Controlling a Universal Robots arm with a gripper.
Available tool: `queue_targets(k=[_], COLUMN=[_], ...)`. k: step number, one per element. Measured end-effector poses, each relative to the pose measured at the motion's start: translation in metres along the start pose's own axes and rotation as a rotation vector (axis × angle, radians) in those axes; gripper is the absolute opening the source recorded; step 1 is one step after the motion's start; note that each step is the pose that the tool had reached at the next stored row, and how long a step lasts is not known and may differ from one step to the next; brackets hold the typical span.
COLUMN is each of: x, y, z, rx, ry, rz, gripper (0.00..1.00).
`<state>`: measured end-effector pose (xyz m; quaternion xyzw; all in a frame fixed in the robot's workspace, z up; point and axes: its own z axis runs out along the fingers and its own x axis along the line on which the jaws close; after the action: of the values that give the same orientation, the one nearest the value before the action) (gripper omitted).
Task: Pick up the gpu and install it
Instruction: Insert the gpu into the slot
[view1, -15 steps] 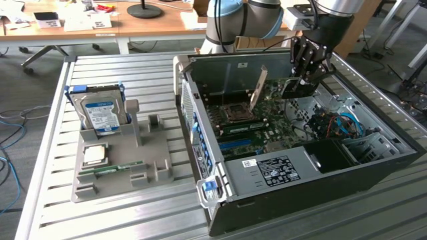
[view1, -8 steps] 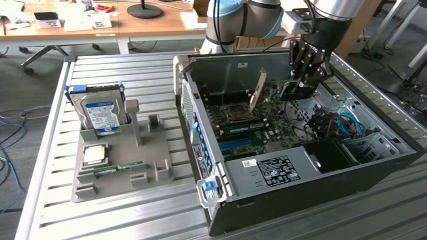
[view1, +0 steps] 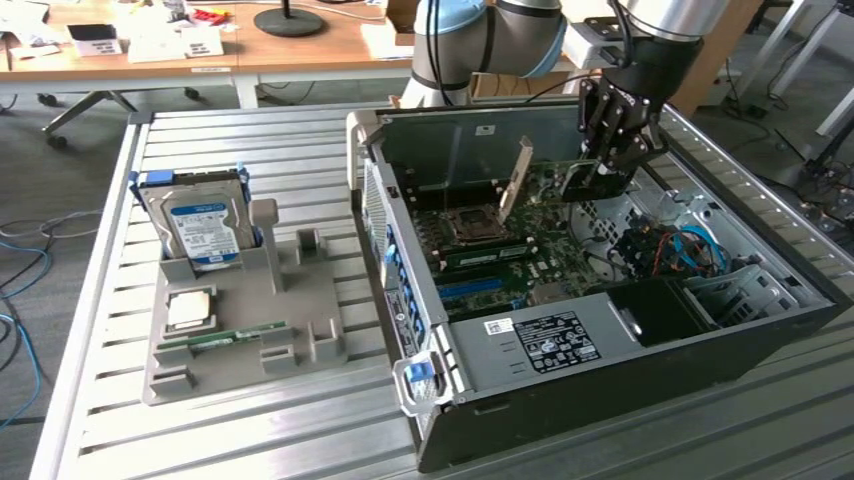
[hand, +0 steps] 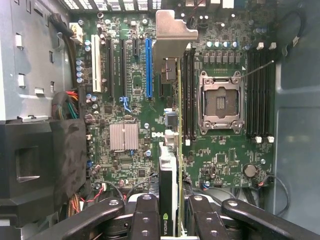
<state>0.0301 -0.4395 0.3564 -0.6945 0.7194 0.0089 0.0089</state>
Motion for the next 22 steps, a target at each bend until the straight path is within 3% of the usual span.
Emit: queue_targets(k=[22], x=[0.0002], y=[0.0064], z=[0.0002], rx=[0.0001], ry=[0.0], rz=[0.0], gripper=[0.27])
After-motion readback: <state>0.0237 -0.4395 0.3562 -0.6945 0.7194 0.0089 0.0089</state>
